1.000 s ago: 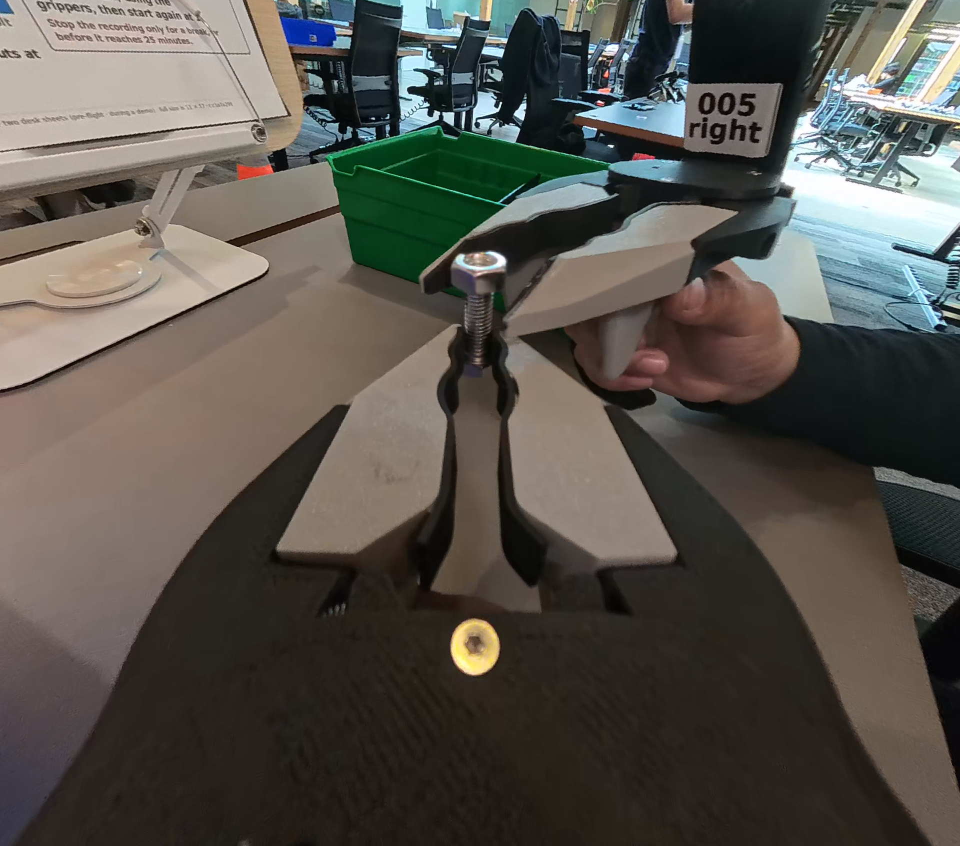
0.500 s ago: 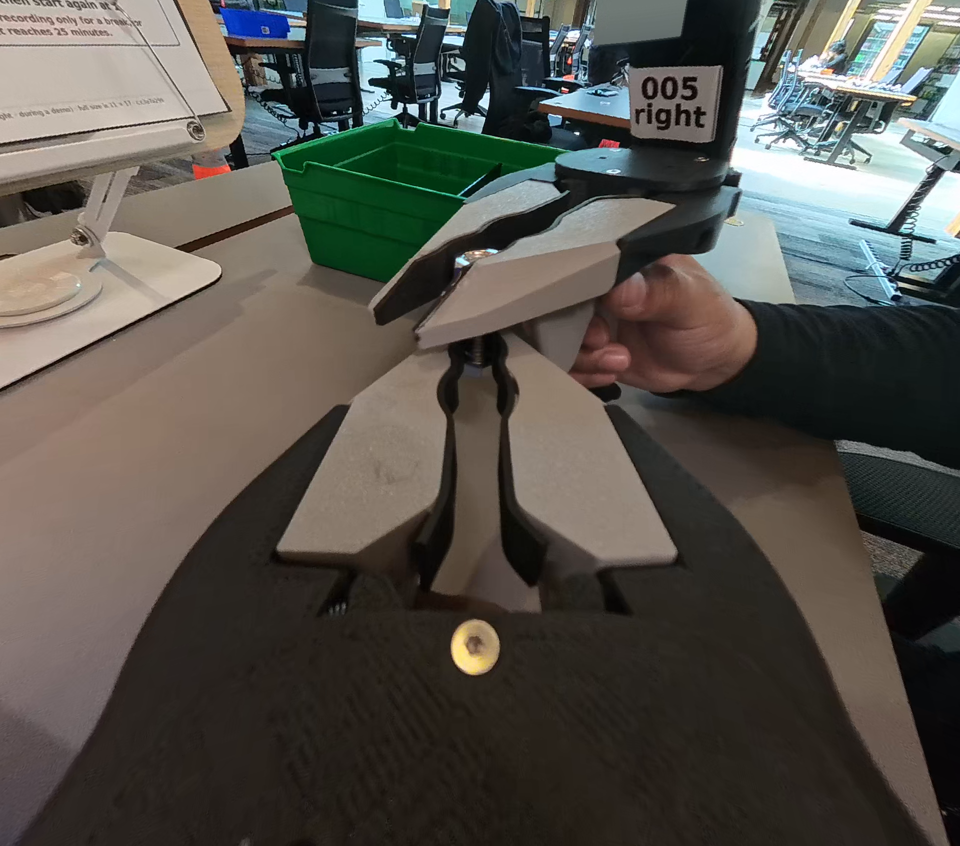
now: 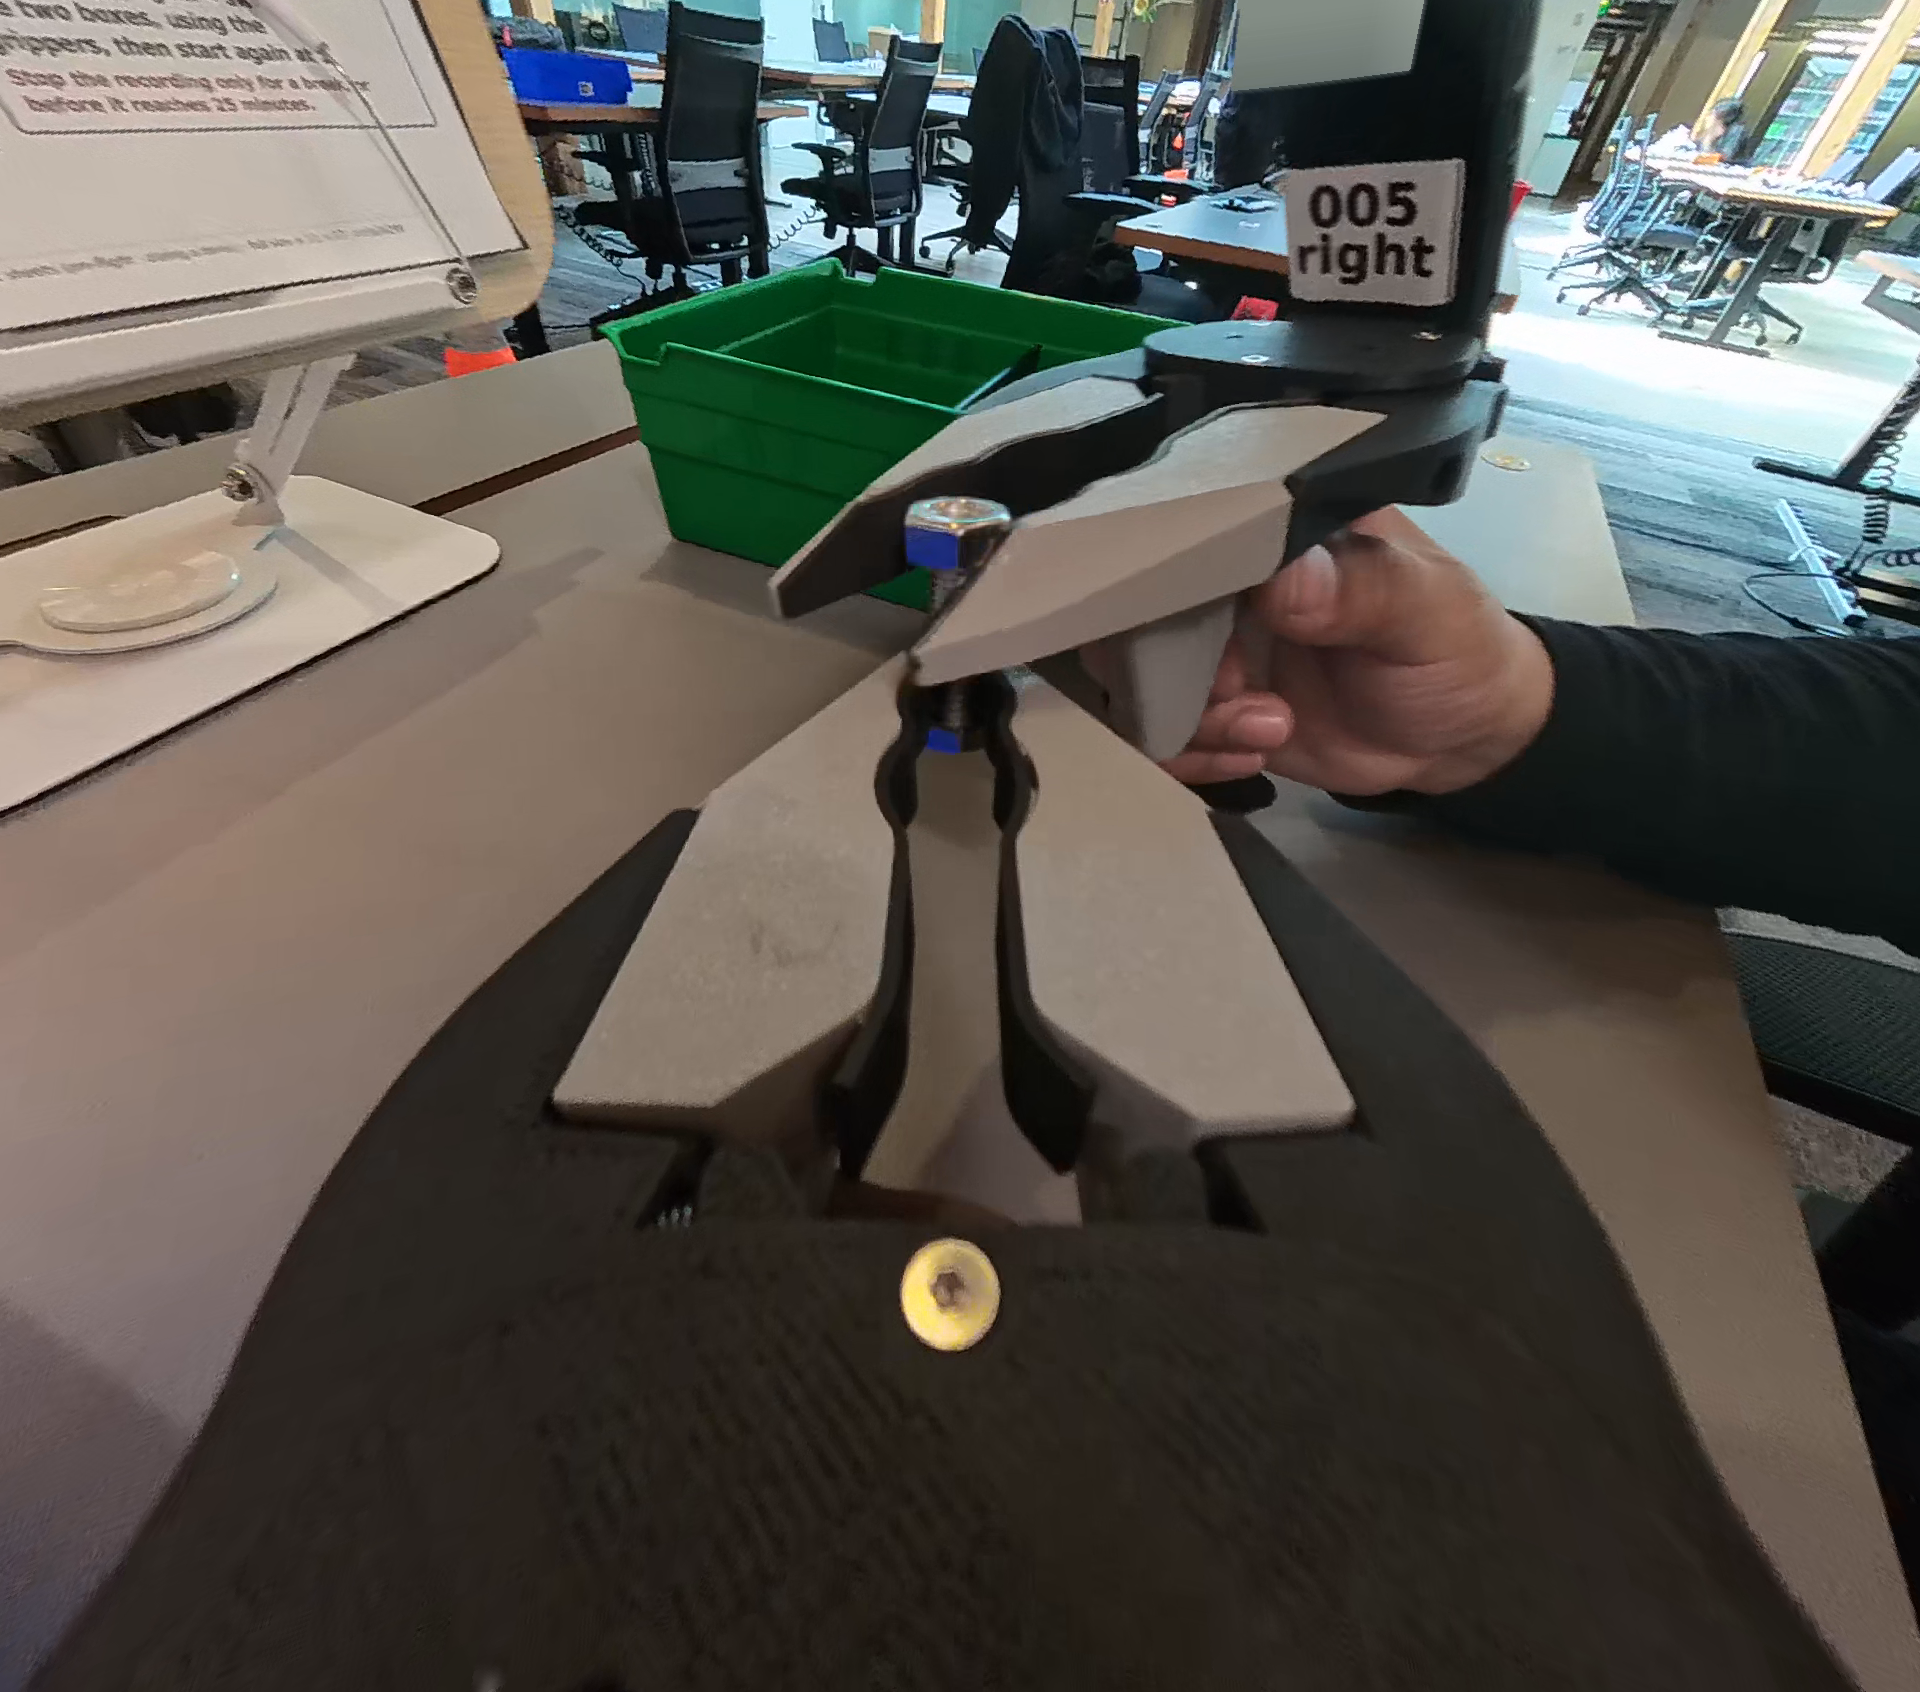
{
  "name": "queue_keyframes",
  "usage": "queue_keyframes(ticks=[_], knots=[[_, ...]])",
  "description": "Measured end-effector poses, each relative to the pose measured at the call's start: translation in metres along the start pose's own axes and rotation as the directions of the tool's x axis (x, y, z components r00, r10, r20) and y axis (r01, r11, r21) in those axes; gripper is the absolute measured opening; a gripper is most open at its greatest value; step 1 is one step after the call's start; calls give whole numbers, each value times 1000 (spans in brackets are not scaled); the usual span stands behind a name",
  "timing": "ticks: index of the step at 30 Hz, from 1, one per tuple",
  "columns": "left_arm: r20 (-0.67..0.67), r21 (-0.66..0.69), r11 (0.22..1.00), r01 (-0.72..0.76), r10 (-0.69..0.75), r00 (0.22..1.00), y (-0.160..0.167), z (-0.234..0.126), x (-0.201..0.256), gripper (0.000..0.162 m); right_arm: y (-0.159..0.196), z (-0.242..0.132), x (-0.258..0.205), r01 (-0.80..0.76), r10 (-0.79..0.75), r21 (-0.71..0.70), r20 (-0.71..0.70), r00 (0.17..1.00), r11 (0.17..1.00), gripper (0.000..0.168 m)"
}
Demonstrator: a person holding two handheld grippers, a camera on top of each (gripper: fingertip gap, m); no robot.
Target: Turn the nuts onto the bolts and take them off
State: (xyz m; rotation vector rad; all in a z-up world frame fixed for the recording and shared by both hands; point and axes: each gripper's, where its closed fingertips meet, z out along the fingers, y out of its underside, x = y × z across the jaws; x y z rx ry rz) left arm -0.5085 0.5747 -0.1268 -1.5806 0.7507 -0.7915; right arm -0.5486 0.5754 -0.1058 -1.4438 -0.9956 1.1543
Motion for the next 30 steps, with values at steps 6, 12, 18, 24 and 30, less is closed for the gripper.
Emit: queue_keyframes(ticks=[6, 12, 18, 24, 30], knots=[[54, 14, 999, 31, -32, 998, -3, -6, -17, 6, -2, -3, 3, 50, -50, 2, -46, 998, 999, 29], [70, 2, 999, 37, -38, 997, 0, -5, -20, 6, -1, -2, 5, 74, -74, -8, -75, 994, 997, 29], [29, -23, 1000, 11, -10, 1000, 5, 1, -5, 6, 4, 2, 4, 77, -78, -23, -79, 994, 997, 23], [2, -33, 999, 6, -6, 1000, 6, 3, 1, 6, 5, 2, 2, 70, -72, -37, -57, 996, 997, 15], [3, -36, 999, -25, 25, 1000, 5, 2, 1, 7, 5, 0, 0, 57, -58, -38, -29, 998, 998, 15]])
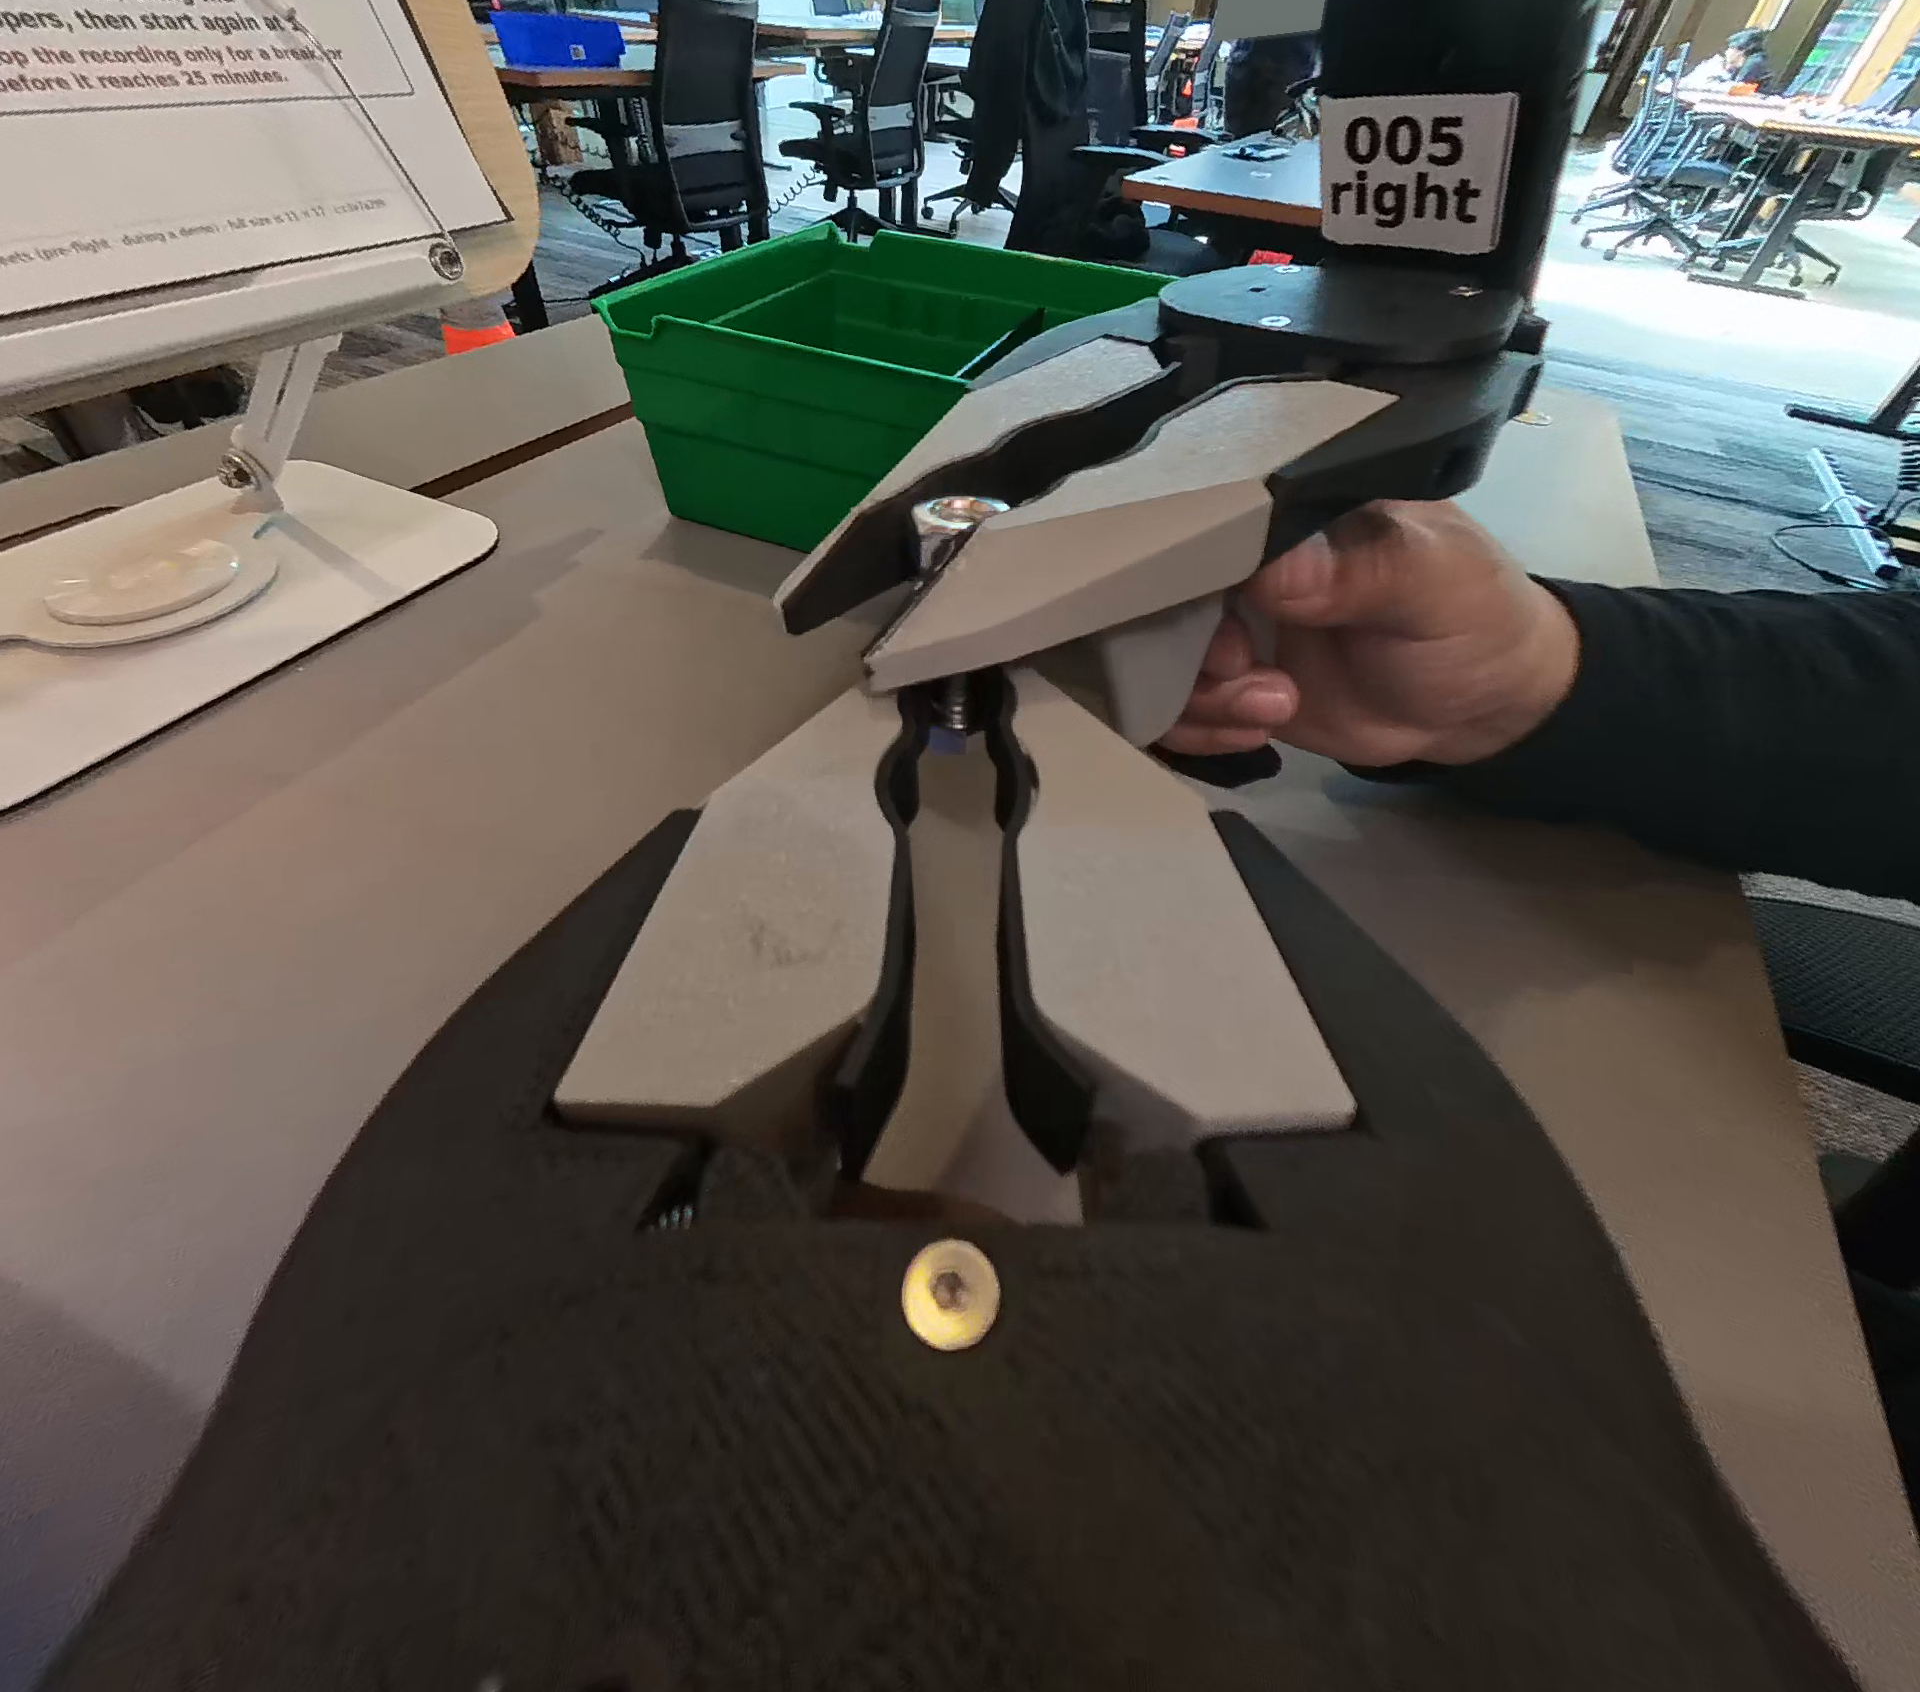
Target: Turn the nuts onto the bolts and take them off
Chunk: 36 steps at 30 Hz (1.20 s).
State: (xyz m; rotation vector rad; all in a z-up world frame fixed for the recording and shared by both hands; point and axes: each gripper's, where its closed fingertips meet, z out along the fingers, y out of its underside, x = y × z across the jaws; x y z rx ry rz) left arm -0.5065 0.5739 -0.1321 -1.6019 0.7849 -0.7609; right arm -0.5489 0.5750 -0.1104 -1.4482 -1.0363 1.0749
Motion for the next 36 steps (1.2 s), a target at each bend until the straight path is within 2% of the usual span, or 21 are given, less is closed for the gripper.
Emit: queue_keyframes(ticks=[12, 20, 28, 36], knots=[[-1, 2, 1000, 9, -9, 1000, 0, 0, -1, 6, -1, 0, 2, 5, -5, 3, -19, 1000, 1000, 15], [37, 16, 999, 32, -32, 999, -2, -3, -11, 6, -3, -2, 6, -14, 15, 22, -40, 999, 1000, 29], [90, 13, 997, 75, -76, 993, 1, -7, -27, 6, -4, -3, 9, 30, -28, 23, -88, 996, 999, 30], [75, -27, 999, 46, -44, 996, 6, 2, -12, 6, 1, 4, 7, 25, -24, 10, -91, 996, 1000, 27]])
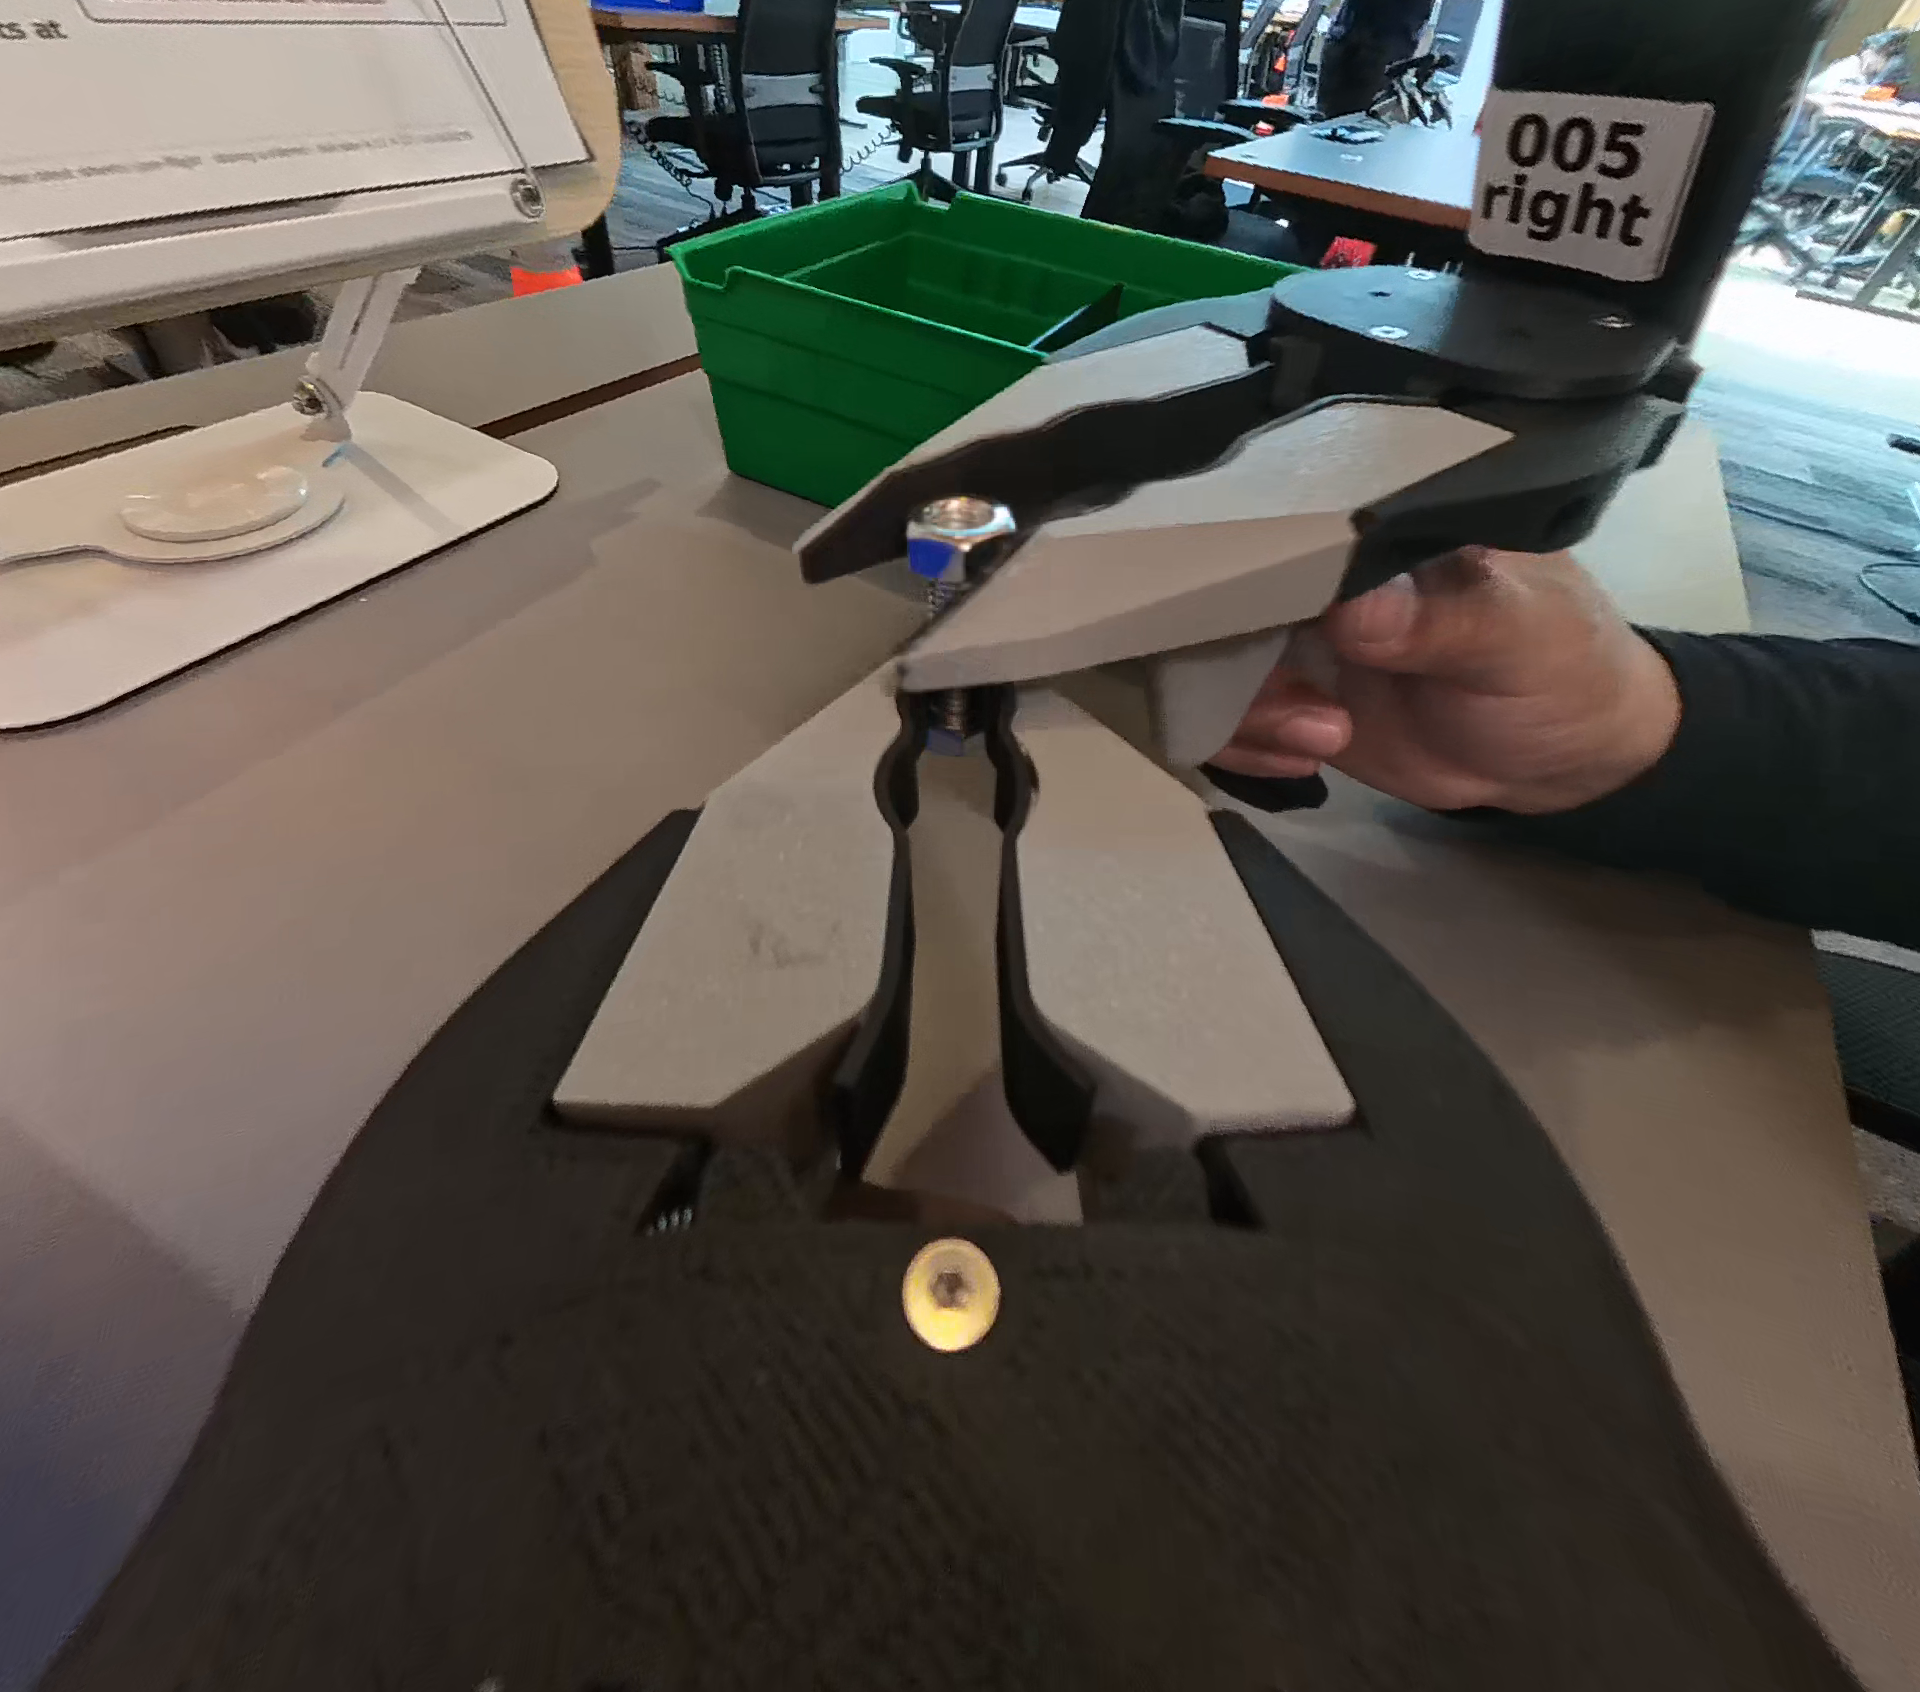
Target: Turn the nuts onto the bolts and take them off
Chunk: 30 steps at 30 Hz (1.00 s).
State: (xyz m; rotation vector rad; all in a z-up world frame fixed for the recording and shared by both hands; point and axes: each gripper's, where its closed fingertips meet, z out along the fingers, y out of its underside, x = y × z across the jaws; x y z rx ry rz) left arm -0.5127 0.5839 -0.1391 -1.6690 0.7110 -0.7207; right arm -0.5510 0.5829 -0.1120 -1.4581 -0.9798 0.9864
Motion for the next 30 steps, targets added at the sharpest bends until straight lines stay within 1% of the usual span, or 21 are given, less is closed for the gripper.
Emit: queue_keyframes(ticks=[2, 4, 6, 9, 12, 14, 16, 18, 21, 23, 26, 28, 30], knots=[[-10, 2, 1000, -10, 10, 1000, -1, 0, 4, 6, 1, 0, 4, 11, -12, -8, -23, 1000, 1000, 16], [-29, 6, 1000, -6, 6, 1000, -2, 0, 6, 6, 0, -2, 2, 9, -9, -11, -2, 1000, 1000, 16], [-64, -19, 1000, -6, 5, 998, 2, 0, 10, 6, -3, -4, 1, -5, 5, -2, 13, 1000, 1000, 15], [-42, -37, 998, -42, 41, 998, 7, 3, 9, 6, -13, -10, 4, -54, 52, 41, 33, 998, 998, 16], [-32, -29, 999, -29, 28, 999, 6, 3, 5, 6, -20, -18, 14, -60, 60, 72, 0, 998, 996, 16], [-17, -23, 999, -26, 26, 1000, 5, 1, 1, 6, -22, -20, 15, -70, 70, 78, 5, 998, 994, 16], [-13, -24, 999, -22, 21, 1000, 6, 1, -1, 6, -17, -17, 12, -88, 86, 52, 33, 996, 995, 16], [-10, -26, 999, -24, 23, 1000, 7, 2, -2, 6, -4, -11, 9, -95, 96, -18, 49, 994, 995, 16], [-4, -27, 999, -23, 23, 1000, 8, 2, -2, 6, 0, -9, 8, -23, 24, -40, 15, 1000, 999, 16], [-3, -27, 999, -20, 20, 1000, 8, 2, -3, 6, -8, -13, 7, 49, -49, -21, -15, 999, 999, 16], [2, -29, 1000, -11, 11, 1000, 10, 3, -5, 6, -31, -29, 8, 132, -128, 48, -76, 989, 990, 16], [9, -36, 999, -5, 6, 1000, 14, 4, -8, 6, -51, -50, 12, 139, -124, 117, -124, 984, 983, 16], [8, -46, 999, -3, 4, 1000, 16, 5, -9, 6, -70, -81, 16, 162, -134, 161, -176, 975, 974, 16]])
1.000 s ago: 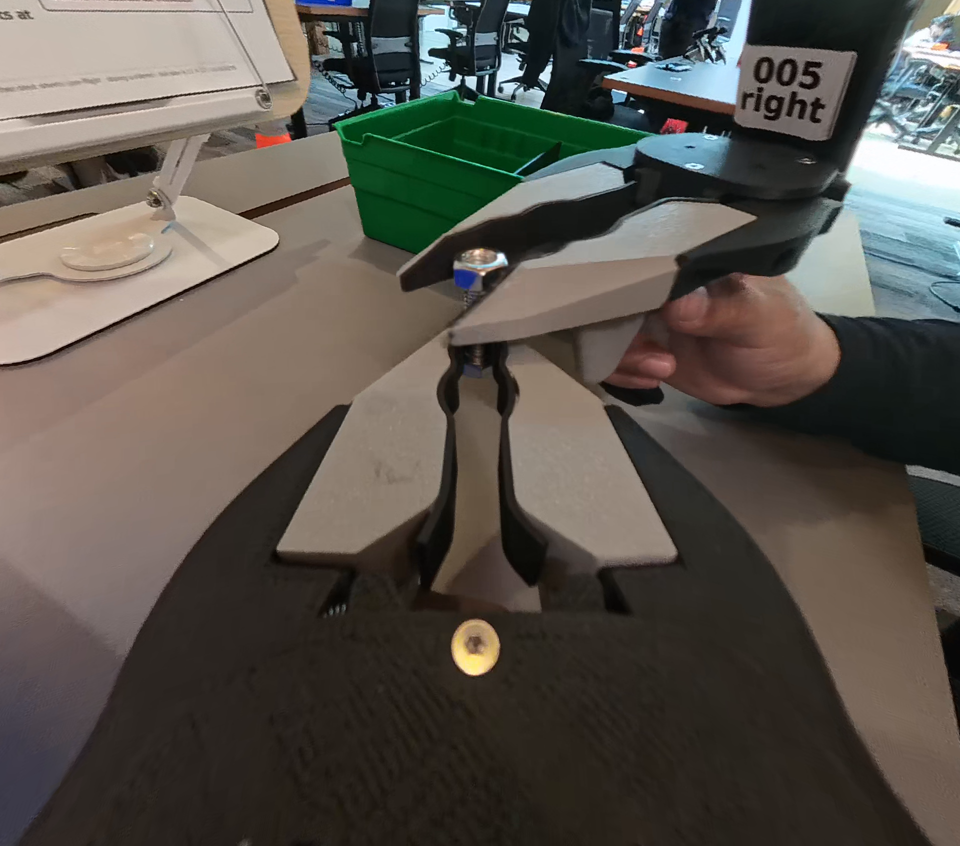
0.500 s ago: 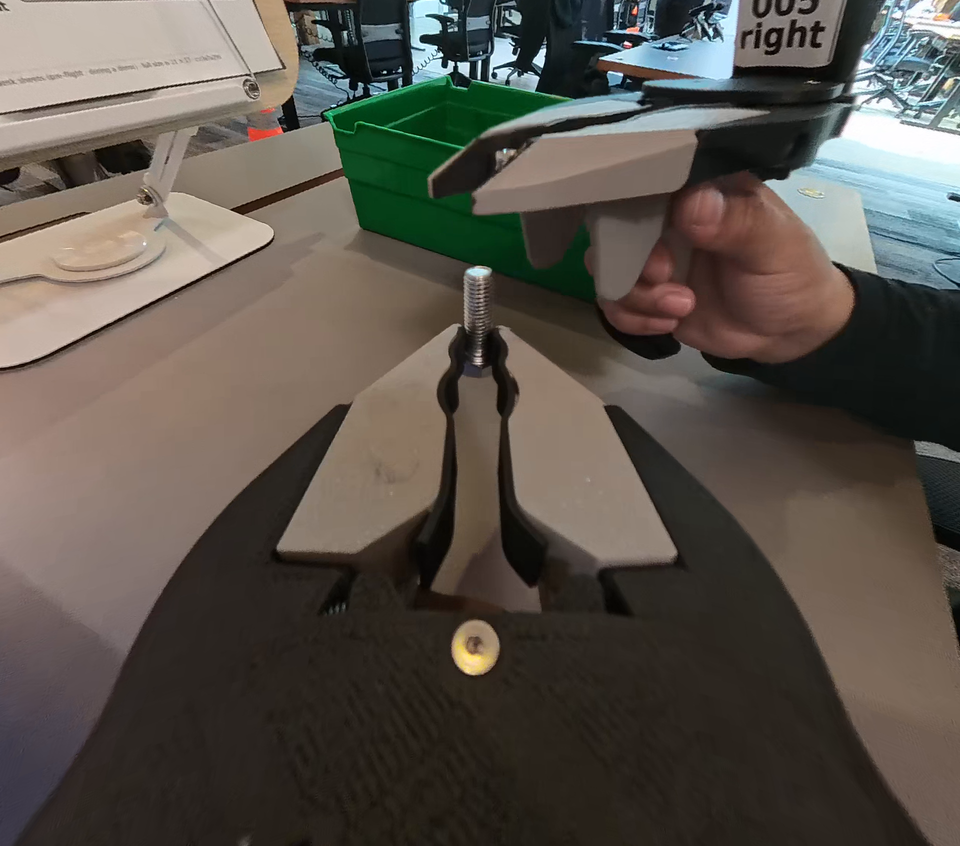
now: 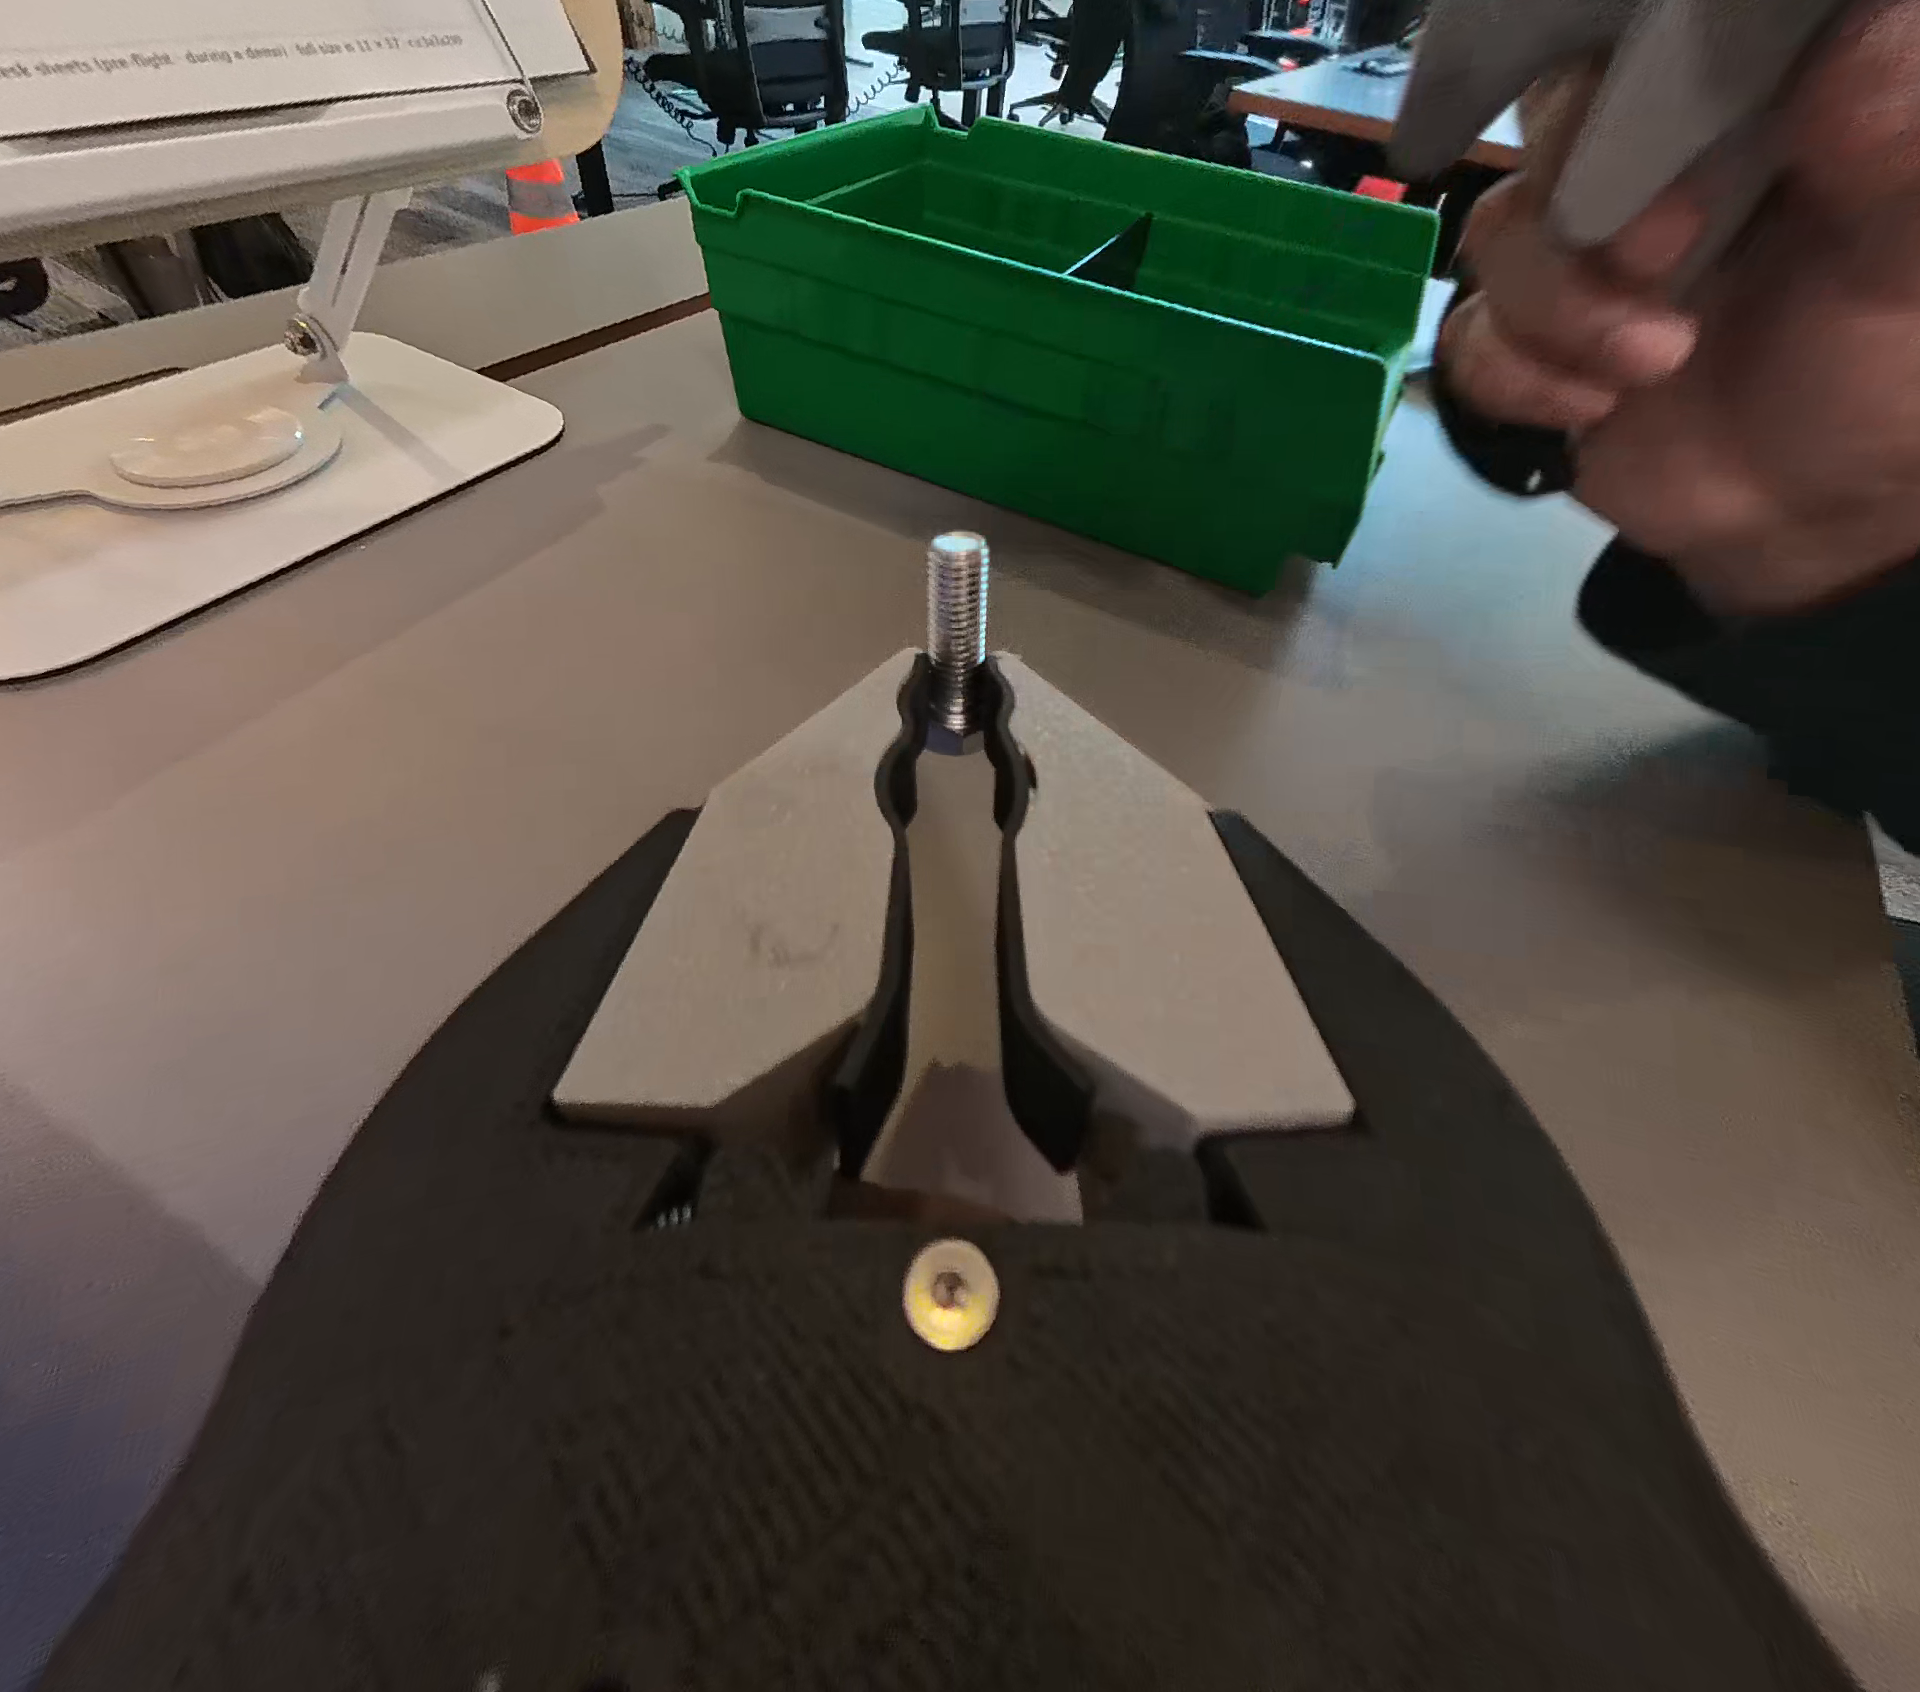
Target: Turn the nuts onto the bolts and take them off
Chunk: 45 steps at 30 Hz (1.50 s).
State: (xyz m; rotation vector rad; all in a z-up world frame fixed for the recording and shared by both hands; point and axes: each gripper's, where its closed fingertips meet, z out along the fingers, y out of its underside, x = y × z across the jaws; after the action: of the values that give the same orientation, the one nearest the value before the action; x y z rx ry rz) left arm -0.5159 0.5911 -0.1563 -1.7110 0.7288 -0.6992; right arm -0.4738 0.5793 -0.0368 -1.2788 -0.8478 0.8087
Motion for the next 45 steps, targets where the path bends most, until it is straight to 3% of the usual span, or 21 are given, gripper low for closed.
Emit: queue_keyframes(ticks=[2, 5, 9, 13, 18, 20, 22, 25, 28, 34, 36, 37, 38, 39, 45], knots=[[-14, 2, 1000, -3, 3, 1000, -1, -1, 3, 6, -10, -31, 28, 69, -73, -42, -112, 991, 997, 16], [-55, 12, 1000, -23, 23, 998, -5, -2, 14, 6, 3, -87, 89, 110, -180, -240, -291, 940, 964, 16], [-81, 14, 999, -48, 49, 996, -6, -2, 25, 6, 63, -154, 150, -126, -117, -526, -406, 907, 841, 16], [-67, 6, 999, -49, 49, 997, -3, 0, 23, 6, 109, -168, 151, -295, 36, -647, -382, 923, 703, 18], [-51, -5, 1000, -28, 28, 998, 1, 0, 13, 6, 151, -181, 158, -314, -30, -771, -396, 918, 553, 19], [-53, 1, 1000, -22, 22, 998, 0, -1, 12, 6, 136, -174, 160, -319, -29, -721, -425, 905, 615, 24], [-74, 12, 1000, -15, 16, 997, -2, -1, 15, 6, 107, -151, 140, -318, 79, -617, -382, 921, 720, 25], [-121, 45, 999, -16, 21, 992, -8, -3, 25, 6, 68, -106, 82, -293, 224, -494, -196, 955, 819, 32], [-169, 75, 997, -13, 26, 985, -13, -5, 35, 6, 52, -65, 25, -222, 233, -443, -30, 972, 869, 31], [-213, 118, 993, -21, 45, 976, -18, -8, 45, 6, 65, 2, -37, -150, 214, -423, 108, 971, 894, 32], [-219, 129, 991, -25, 53, 974, -20, -9, 48, 6, 77, 16, -44, -159, 237, -441, 129, 963, 883, 41], [-185, 124, 992, -31, 54, 981, -20, -8, 43, 6, 79, 21, -48, -163, 250, -439, 148, 957, 884, 38], [-161, 113, 993, -39, 57, 985, -18, -7, 39, 7, 78, 24, -50, -167, 260, -428, 169, 951, 888, 16], [-165, 105, 994, -30, 47, 985, -18, -7, 38, 6, 80, 25, -46, -165, 253, -429, 155, 955, 888, 7], [-136, 93, 996, -20, 32, 990, -18, -7, 34, 7, 81, 26, -42, -192, 279, -423, 152, 948, 885, 6]])
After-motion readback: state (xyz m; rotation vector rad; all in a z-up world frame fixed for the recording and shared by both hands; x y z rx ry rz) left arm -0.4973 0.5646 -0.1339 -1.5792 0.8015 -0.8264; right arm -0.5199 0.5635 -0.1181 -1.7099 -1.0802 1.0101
